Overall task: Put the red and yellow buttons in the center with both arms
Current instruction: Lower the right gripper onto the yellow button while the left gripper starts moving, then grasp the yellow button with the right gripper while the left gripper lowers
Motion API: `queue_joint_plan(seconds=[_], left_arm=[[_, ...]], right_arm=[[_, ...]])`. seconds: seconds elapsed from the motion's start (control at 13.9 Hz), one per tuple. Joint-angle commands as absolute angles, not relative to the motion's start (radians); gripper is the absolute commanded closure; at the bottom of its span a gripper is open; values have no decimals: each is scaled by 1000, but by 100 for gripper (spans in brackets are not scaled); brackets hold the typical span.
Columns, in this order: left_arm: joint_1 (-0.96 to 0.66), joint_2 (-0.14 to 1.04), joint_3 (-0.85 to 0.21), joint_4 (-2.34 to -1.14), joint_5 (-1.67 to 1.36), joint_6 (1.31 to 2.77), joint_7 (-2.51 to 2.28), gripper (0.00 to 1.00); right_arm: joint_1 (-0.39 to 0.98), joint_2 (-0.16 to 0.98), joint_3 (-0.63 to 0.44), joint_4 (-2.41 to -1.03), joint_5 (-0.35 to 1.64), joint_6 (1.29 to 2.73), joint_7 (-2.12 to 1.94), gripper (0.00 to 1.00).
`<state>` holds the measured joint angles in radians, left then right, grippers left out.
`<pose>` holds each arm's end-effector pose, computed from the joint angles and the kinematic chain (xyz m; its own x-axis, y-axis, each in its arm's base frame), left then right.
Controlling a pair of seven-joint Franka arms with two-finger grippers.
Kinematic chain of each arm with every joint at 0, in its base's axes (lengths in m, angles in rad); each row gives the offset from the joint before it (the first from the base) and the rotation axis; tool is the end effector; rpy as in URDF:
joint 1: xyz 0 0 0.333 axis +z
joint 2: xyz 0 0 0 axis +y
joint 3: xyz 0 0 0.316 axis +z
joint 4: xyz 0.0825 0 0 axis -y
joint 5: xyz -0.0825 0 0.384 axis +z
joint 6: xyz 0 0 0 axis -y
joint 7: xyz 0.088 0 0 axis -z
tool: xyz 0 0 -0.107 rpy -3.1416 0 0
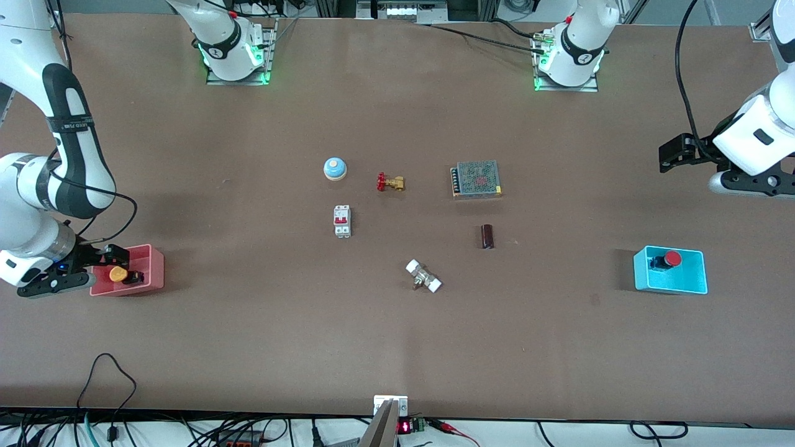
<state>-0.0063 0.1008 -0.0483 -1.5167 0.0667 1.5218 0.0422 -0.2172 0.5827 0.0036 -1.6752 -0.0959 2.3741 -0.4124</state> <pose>0.5783 -0.0228 0.5889 0.9908 -0.0933 -0.0979 -0.0992 -0.9934 -0.0576 0.6758 -0.1480 0.2756 0.9617 0.2636 0.0751 0.2545 -0.9606 0.1115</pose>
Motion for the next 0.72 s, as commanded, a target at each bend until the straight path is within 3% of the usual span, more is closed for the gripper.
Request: queue_joint_plan(seconds=[0.0,0.65], left_arm=[[23,115,-43,-1517,77,1526,132,0],[117,385,-41,-1508,80,1686,203,0]], right_arm=[[-233,591,25,-1661,-95,2388,-426,0],[-233,647,25,-1657,-66,2459,-434,0]])
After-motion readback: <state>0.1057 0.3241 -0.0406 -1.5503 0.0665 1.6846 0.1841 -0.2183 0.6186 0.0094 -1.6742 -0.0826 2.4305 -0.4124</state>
